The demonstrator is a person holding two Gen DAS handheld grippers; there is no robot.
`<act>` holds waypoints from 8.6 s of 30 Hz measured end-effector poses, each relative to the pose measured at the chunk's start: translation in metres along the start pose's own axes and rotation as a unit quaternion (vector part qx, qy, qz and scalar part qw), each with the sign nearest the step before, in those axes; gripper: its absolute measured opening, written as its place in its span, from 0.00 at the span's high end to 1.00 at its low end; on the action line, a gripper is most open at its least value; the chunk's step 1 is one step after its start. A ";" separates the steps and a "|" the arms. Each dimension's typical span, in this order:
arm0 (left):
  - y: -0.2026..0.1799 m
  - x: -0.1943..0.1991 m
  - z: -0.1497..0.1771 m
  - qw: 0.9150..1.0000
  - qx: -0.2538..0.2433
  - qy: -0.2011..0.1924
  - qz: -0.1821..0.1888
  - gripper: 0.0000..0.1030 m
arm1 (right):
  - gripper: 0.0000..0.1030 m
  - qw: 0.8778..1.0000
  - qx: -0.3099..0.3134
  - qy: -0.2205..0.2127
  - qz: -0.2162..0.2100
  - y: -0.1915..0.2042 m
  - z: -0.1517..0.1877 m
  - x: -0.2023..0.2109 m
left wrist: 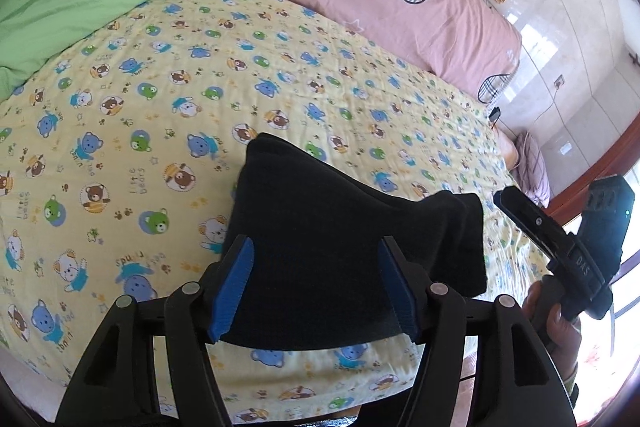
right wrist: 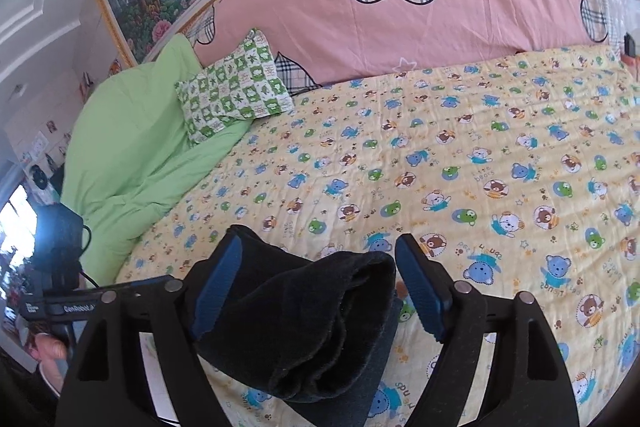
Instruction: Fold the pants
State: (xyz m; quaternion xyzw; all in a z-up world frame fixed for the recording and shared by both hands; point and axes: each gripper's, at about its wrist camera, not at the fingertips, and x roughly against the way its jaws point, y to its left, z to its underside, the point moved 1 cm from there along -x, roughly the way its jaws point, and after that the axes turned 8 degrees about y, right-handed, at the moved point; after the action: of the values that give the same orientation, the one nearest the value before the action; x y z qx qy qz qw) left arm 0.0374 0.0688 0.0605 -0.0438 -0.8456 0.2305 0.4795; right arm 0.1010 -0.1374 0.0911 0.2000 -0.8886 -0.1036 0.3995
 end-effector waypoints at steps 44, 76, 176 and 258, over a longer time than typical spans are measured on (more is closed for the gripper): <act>0.037 -0.079 -0.016 0.998 0.008 0.068 -0.005 0.25 | 0.17 0.991 -0.054 0.064 0.103 -0.021 0.072 -0.016; 0.043 -0.078 -0.014 0.998 0.003 0.059 0.037 0.63 | 0.52 0.981 -0.146 0.075 -0.106 -0.043 0.094 -0.037; 0.181 0.021 -0.052 0.975 0.069 -0.063 -0.200 0.22 | 0.13 0.974 0.149 0.140 -0.098 0.119 -0.057 -0.215; 0.145 -0.001 -0.042 0.967 -0.012 -0.045 -0.252 0.12 | 0.05 0.948 0.246 0.157 -0.123 0.152 -0.030 -0.221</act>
State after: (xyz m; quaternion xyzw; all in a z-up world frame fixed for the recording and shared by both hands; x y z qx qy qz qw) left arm 0.0517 0.2123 0.0154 0.1752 -0.8528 0.0933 0.4831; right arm 0.2150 0.0949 0.0156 0.4136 -0.7810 0.1027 0.4565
